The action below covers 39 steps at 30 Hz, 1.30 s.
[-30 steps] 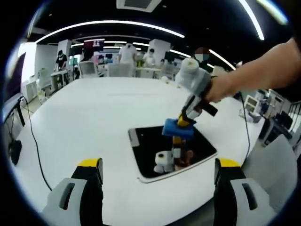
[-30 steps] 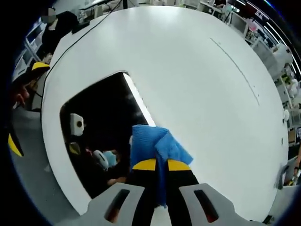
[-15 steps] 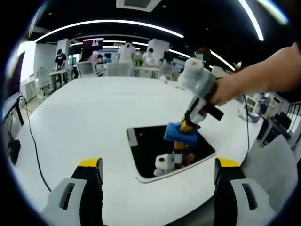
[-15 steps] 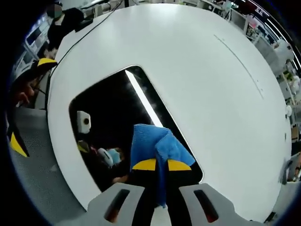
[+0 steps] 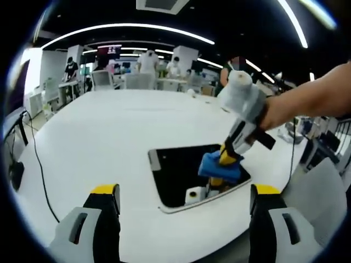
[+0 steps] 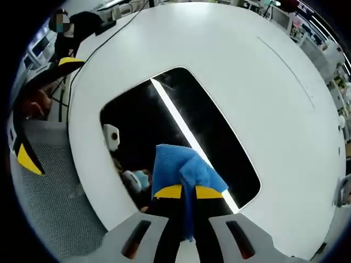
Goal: Wipe the mirror surface with the cleaning cloth until all visible marks leave the cleaned area.
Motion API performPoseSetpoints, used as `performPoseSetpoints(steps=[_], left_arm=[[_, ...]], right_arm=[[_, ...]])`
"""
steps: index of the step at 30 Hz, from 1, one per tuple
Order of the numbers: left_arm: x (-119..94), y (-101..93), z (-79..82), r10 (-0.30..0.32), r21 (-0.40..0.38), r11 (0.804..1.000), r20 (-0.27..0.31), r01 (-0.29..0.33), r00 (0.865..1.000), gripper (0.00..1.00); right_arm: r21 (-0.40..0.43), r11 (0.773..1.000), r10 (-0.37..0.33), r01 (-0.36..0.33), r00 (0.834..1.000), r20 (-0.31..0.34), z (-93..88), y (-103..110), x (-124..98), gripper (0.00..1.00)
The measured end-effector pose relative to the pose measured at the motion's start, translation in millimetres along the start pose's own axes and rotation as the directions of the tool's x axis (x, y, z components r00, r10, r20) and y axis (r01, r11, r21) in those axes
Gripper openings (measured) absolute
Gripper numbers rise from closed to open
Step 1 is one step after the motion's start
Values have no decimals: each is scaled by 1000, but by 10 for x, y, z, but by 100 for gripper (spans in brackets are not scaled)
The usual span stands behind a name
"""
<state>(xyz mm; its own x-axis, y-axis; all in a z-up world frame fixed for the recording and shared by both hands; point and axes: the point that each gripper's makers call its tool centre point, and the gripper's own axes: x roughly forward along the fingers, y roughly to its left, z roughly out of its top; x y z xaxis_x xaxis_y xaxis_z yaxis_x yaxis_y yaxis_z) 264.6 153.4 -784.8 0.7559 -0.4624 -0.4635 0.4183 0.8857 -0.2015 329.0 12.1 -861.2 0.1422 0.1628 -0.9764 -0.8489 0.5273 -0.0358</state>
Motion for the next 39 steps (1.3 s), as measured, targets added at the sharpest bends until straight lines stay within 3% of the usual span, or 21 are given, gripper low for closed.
performPoseSetpoints(steps=[26, 39], left_arm=[[1, -24, -15, -8, -11, 1000, -10, 7, 1000, 99], [7, -34, -28, -14, -16, 1000, -15, 14, 1000, 99]], right_arm=[[-9, 998, 61, -60, 998, 10, -240, 448, -87, 1], [-19, 996, 89, -89, 996, 25, -217, 457, -108, 1]])
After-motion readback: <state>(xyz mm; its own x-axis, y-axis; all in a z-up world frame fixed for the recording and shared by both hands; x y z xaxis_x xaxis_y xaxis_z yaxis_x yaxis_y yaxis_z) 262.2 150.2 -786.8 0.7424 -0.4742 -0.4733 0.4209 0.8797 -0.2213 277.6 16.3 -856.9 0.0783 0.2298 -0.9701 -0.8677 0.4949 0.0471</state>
